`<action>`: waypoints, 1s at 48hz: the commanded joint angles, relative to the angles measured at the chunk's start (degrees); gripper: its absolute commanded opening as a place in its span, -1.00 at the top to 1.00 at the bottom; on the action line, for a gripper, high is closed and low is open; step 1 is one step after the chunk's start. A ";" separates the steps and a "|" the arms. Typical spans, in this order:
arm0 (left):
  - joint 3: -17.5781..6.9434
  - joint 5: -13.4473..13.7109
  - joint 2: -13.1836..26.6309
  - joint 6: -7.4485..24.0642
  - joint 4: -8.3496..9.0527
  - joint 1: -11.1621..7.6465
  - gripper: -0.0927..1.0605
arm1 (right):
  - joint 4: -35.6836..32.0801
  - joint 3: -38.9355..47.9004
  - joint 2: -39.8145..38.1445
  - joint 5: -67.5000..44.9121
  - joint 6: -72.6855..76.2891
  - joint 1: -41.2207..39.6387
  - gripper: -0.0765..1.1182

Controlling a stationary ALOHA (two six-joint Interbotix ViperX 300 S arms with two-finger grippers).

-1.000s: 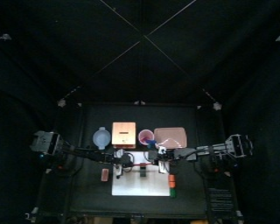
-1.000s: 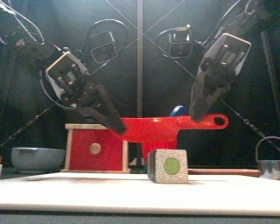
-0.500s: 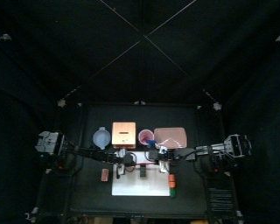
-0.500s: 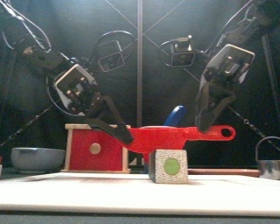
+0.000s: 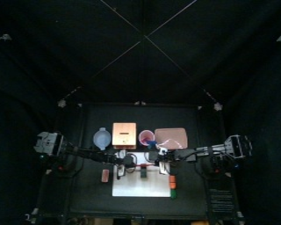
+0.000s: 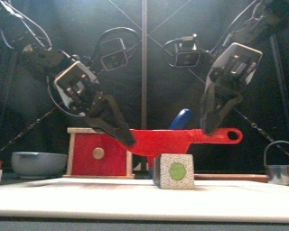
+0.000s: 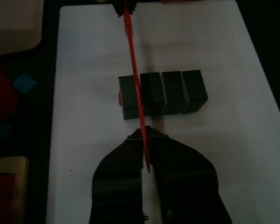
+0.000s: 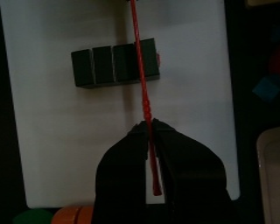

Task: Cut the sushi into 4 pieces with the knife
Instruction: Cut the sushi into 4 pieces

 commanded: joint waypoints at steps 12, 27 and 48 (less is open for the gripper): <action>-0.97 0.00 0.88 -0.18 -0.18 -0.70 0.15 | 0.53 -0.18 0.00 -0.35 0.18 -0.09 0.31; -1.05 0.00 1.23 -0.18 -0.79 -1.41 0.15 | 0.62 -0.44 0.26 -0.44 0.26 0.18 0.31; -1.23 0.00 2.29 0.00 -0.79 -1.32 0.15 | 0.62 -0.18 1.93 -0.79 0.18 0.26 0.31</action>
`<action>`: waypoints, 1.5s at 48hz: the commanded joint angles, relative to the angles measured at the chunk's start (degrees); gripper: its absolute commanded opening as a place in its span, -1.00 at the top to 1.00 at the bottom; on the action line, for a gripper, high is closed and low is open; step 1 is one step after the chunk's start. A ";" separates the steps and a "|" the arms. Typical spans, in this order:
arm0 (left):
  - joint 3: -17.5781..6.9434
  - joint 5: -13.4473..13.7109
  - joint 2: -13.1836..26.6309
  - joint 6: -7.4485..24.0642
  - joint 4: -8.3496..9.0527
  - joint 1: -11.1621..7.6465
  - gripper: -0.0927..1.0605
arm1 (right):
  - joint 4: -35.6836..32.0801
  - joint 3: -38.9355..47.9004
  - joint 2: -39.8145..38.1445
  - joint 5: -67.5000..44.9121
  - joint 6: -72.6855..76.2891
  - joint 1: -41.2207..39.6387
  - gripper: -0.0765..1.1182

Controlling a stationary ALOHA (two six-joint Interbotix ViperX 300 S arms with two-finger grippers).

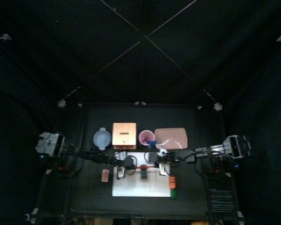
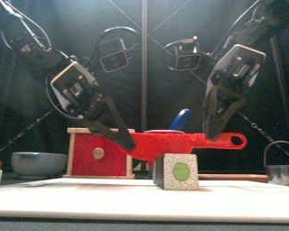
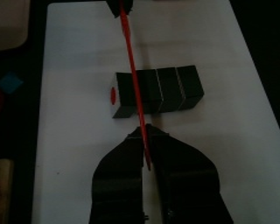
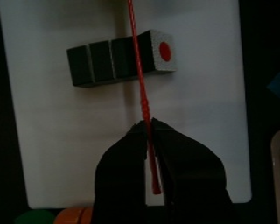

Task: Cut the sushi into 4 pieces with the knife
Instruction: Cut the sushi into 4 pieces

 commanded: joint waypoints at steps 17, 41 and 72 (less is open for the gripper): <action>-1.23 -0.18 7.29 0.00 -0.35 0.00 0.15 | 0.53 0.70 4.92 -2.72 0.09 -0.18 0.31; -1.23 -0.18 4.48 0.62 1.85 4.83 0.15 | -2.46 0.26 4.04 -2.72 0.00 -3.78 0.31; -2.46 6.24 -3.34 0.44 7.47 6.42 0.15 | -2.99 -3.25 -2.37 2.11 0.18 -4.13 0.31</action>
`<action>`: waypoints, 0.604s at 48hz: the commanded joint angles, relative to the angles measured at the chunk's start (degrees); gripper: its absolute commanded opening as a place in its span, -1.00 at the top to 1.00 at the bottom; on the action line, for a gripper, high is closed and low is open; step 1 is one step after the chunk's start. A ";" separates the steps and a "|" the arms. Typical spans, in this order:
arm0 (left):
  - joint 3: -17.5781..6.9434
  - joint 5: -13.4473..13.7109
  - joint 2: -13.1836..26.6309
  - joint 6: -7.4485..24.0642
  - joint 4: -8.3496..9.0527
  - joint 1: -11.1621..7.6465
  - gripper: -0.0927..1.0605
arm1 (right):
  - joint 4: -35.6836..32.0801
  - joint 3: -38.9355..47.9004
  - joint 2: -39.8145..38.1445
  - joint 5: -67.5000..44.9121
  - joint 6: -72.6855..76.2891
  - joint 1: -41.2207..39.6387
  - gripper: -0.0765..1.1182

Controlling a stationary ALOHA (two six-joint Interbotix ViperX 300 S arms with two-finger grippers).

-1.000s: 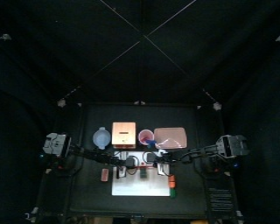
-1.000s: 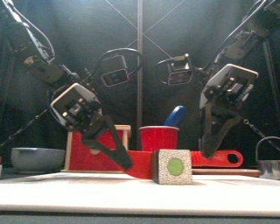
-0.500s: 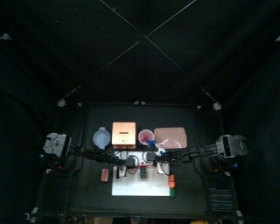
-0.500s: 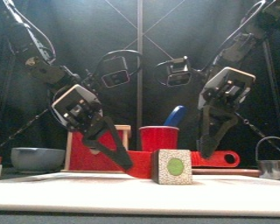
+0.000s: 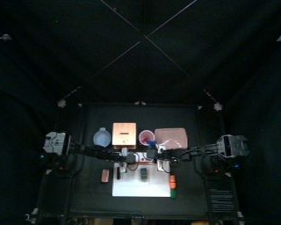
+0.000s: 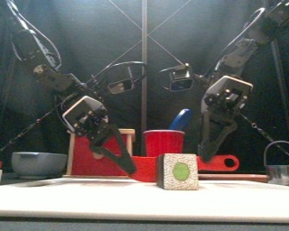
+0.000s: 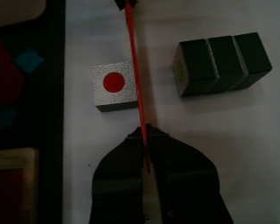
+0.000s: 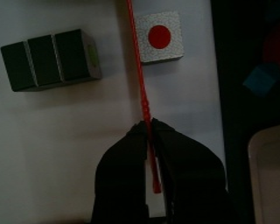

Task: Cut the sushi into 4 pieces with the knife
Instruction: Cut the sushi into 4 pieces

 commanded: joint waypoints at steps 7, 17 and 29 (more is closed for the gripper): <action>-1.76 4.39 -6.42 -0.09 0.70 -3.16 0.15 | 2.29 -1.58 -6.33 1.23 0.18 1.85 0.31; -1.85 4.92 -5.45 -0.26 -0.18 -7.38 0.15 | 5.63 -0.09 -6.94 1.14 0.18 3.96 0.31; -2.02 4.75 -3.78 -0.18 -2.29 -8.35 0.15 | 6.24 1.14 -6.15 -0.62 0.09 4.31 0.31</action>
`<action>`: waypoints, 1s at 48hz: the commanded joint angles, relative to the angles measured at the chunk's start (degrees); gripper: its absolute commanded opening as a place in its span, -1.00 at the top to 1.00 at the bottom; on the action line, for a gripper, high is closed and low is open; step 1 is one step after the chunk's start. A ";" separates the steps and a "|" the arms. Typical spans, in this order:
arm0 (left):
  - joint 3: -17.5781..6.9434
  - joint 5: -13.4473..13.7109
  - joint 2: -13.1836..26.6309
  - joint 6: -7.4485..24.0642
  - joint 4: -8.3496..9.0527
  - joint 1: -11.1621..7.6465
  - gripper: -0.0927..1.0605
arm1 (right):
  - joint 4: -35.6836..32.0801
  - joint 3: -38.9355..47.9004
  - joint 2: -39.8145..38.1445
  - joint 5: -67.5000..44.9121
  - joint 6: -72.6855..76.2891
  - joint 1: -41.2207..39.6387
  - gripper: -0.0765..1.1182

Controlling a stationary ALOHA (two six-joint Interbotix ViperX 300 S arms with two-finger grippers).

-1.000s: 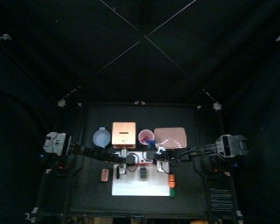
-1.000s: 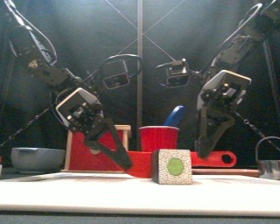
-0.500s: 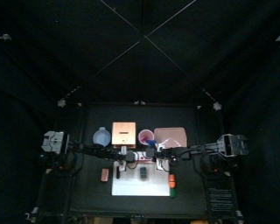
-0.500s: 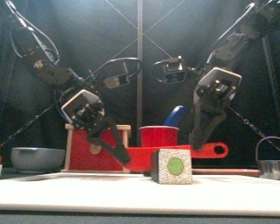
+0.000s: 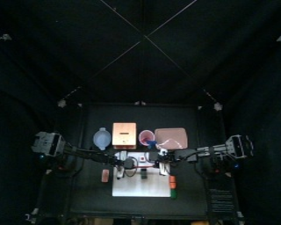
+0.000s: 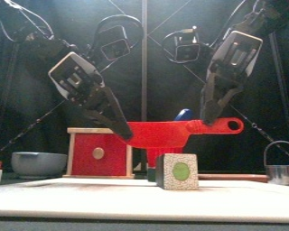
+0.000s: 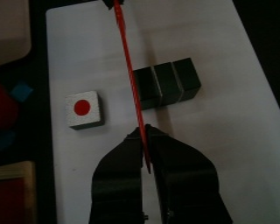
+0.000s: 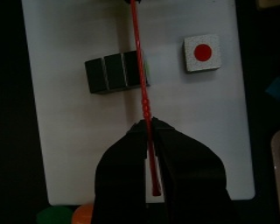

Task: Cut the sushi into 4 pieces with the knife
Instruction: Cut the sushi into 4 pieces

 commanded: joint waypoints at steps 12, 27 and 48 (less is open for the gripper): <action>-1.67 0.00 2.20 0.09 -0.35 -1.32 0.15 | 0.70 0.70 0.62 -1.23 0.09 0.26 0.31; -2.11 0.18 2.64 0.00 -0.88 -1.76 0.15 | 0.97 0.53 0.79 -1.32 0.09 0.79 0.31; -2.99 0.18 2.46 0.09 -1.58 -2.20 0.15 | 0.88 0.00 -0.44 -1.41 0.09 1.14 0.31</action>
